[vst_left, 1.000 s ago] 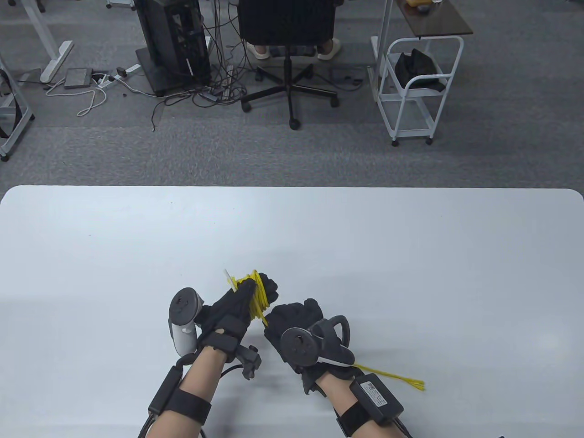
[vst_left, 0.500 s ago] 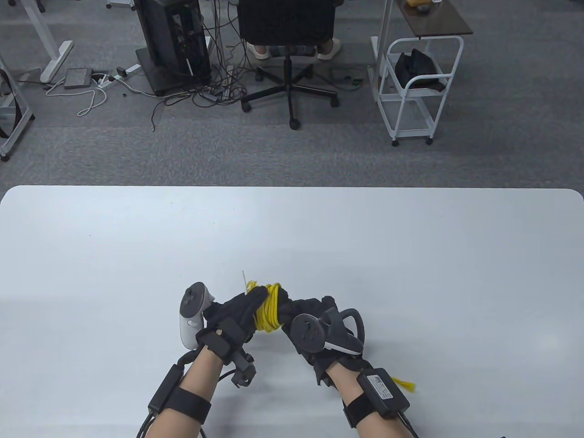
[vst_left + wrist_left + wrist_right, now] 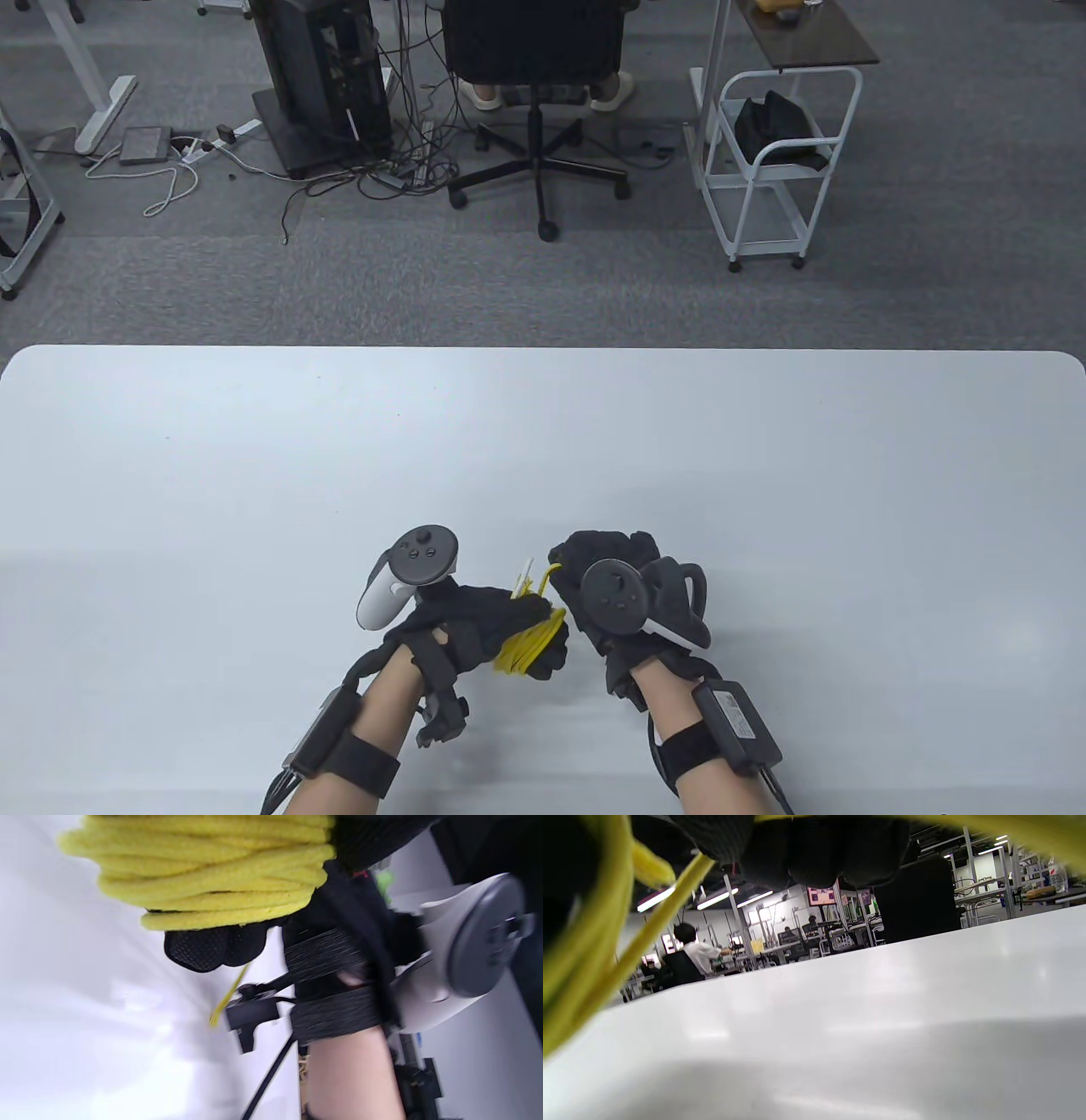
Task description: Coil the rope
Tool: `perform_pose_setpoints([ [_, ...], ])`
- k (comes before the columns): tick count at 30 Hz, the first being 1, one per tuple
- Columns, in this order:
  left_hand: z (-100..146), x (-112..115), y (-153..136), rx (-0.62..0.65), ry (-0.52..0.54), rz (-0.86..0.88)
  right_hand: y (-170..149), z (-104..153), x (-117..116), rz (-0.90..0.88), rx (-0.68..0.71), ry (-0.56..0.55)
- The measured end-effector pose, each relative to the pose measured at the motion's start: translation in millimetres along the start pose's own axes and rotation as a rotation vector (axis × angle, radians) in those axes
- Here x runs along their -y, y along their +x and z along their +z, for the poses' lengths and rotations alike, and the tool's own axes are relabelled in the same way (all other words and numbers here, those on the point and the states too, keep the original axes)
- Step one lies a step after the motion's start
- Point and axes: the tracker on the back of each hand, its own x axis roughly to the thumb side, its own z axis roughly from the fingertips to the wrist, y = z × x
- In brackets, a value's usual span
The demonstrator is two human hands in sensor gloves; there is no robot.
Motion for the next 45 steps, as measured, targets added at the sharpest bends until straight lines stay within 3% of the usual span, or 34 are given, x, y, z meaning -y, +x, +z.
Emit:
perform_pose_setpoints([
  [6, 8, -10, -6, -0.003, 0.205, -0.004, 12, 2, 5, -0.144, 0.035, -0.074],
  [11, 18, -21, -13, 0.092, 0.379, 0.186, 31, 5, 3, -0.182, 0.102, -0.127],
  [14, 23, -25, -12, 0.111, 0.488, 0.141, 43, 7, -2, -0.148, 0.158, -0.107],
  [20, 30, -27, -9, 0.195, 0.636, 0.267, 55, 9, -11, -0.112, 0.221, -0.06],
  [32, 32, -29, 1, 0.304, 0.668, 0.275, 55, 8, -22, -0.04, 0.238, 0.063],
  [39, 32, -30, 0, 0.391, 0.603, 0.44, 43, 4, -29, -0.064, 0.213, 0.146],
  [45, 27, -28, 5, 0.385, 0.513, 0.418, 30, 1, -29, -0.057, 0.173, 0.188],
])
